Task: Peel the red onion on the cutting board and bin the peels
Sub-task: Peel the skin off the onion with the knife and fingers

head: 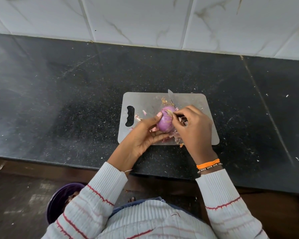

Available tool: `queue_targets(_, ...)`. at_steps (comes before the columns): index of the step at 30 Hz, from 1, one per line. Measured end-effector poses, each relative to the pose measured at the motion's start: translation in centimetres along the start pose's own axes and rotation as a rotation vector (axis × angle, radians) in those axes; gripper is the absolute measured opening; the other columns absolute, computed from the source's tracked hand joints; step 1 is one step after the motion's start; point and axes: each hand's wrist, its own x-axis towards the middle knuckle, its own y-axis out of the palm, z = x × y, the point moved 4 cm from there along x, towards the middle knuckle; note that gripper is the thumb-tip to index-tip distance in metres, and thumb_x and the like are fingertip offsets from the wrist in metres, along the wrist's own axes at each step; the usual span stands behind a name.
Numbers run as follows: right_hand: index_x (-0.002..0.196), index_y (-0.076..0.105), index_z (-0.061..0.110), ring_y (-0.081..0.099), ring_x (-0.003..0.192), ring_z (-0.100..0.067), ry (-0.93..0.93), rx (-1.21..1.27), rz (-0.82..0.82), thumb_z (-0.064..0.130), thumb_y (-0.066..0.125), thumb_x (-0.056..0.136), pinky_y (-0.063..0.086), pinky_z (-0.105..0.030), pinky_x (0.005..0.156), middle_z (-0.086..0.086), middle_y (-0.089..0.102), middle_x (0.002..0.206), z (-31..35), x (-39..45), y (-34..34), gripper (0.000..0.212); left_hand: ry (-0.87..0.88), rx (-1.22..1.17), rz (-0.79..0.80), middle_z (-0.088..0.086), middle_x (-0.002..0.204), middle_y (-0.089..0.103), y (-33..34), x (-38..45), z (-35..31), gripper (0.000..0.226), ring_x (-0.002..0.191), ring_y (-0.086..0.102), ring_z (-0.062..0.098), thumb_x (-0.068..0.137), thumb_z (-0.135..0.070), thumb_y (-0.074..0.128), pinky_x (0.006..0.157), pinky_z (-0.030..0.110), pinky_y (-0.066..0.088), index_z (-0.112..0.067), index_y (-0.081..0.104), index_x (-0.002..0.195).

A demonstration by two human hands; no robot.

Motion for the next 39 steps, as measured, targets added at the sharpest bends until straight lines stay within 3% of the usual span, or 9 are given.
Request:
queue_targets(6,0.090,0.070,0.006,0.061,0.078,-0.009,0.161,0.223,-0.057,0.005,0.062,0.085,0.052,-0.022,0.069,-0.005,0.068,0.086,-1.2,0.0,0.0,0.010,-0.012,-0.086,-0.040,0.014,0.084,0.066,0.3,-0.1,0.3,0.018,0.068,0.070,0.023,0.090,-0.022,0.055,0.056,0.031,0.059,-0.004,0.059,0.094)
queue_targets(10,0.104,0.069,0.005,0.062,0.092,-0.009,0.133,0.350,0.052,0.004,0.065,0.083,0.051,-0.014,0.080,-0.005,0.067,0.099,-1.2,0.1,-0.3,0.022,0.021,-0.042,-0.035,0.014,0.091,0.063,0.2,0.1,-0.2,0.018,0.076,0.067,0.023,0.090,-0.023,0.055,0.060,0.030,0.060,-0.007,0.059,0.096)
queue_targets(14,0.104,0.070,0.005,0.058,0.090,-0.005,0.039,0.298,0.051,0.003,0.069,0.079,0.048,-0.009,0.079,-0.005,0.065,0.098,-1.1,0.2,-0.5,0.025,0.050,0.022,-0.030,0.012,0.088,0.065,0.2,0.0,-0.5,0.014,0.069,0.070,0.020,0.089,-0.021,0.056,0.061,0.030,0.059,-0.008,0.061,0.092)
queue_targets(20,0.089,0.071,0.004,0.059,0.083,-0.008,-0.035,0.279,0.066,0.001,0.069,0.078,0.047,-0.009,0.076,-0.006,0.065,0.090,-1.2,0.4,-0.9,0.012,0.071,0.115,-0.016,0.006,0.075,0.070,0.2,-0.2,-0.8,0.013,0.064,0.068,0.016,0.089,-0.020,0.056,0.057,0.026,0.058,-0.009,0.062,0.089)
queue_targets(25,0.091,0.062,0.005,0.054,0.087,-0.014,-0.030,0.166,0.163,0.010,0.056,0.088,0.047,-0.024,0.070,-0.003,0.057,0.094,-1.1,0.4,-0.3,0.008,0.048,0.090,-0.014,0.011,0.088,0.065,0.4,-0.4,-0.6,0.017,0.067,0.068,0.019,0.089,-0.024,0.055,0.054,0.025,0.057,-0.008,0.061,0.094)
queue_targets(29,0.093,0.056,0.004,0.045,0.085,-0.007,0.070,0.179,0.151,0.004,0.049,0.091,0.038,-0.011,0.071,0.000,0.048,0.094,-1.1,0.1,0.2,0.007,0.006,-0.021,-0.020,0.012,0.090,0.063,0.5,-0.5,-0.2,0.024,0.070,0.066,0.020,0.089,-0.029,0.055,0.050,0.025,0.056,-0.008,0.060,0.099)
queue_targets(32,0.094,0.061,0.003,0.051,0.079,-0.001,0.147,0.289,0.035,0.001,0.052,0.090,0.041,-0.005,0.072,0.002,0.053,0.092,-1.2,-0.1,-0.5,0.010,-0.004,-0.097,-0.021,0.013,0.099,0.061,0.3,-0.3,-0.2,0.041,0.078,0.065,0.021,0.078,-0.035,0.062,0.052,0.025,0.057,-0.008,0.057,0.108)
queue_targets(35,0.095,0.068,0.005,0.058,0.087,-0.008,0.121,0.324,-0.032,0.006,0.055,0.090,0.048,-0.014,0.075,0.001,0.061,0.092,-0.8,0.0,-1.0,0.013,-0.002,-0.113,-0.015,0.013,0.100,0.061,0.2,-0.2,-0.2,0.047,0.077,0.065,0.021,0.073,-0.037,0.063,0.053,0.025,0.057,-0.008,0.057,0.110)
queue_targets(39,0.098,0.071,0.015,0.058,0.092,-0.019,0.119,0.350,-0.004,0.032,0.063,0.081,0.051,-0.030,0.076,0.006,0.061,0.096,0.1,0.2,-0.8,0.025,-0.003,-0.105,0.009,0.012,0.090,0.062,0.4,-0.2,0.0,0.028,0.067,0.067,0.020,0.087,-0.032,0.056,0.053,0.026,0.058,-0.007,0.059,0.101)
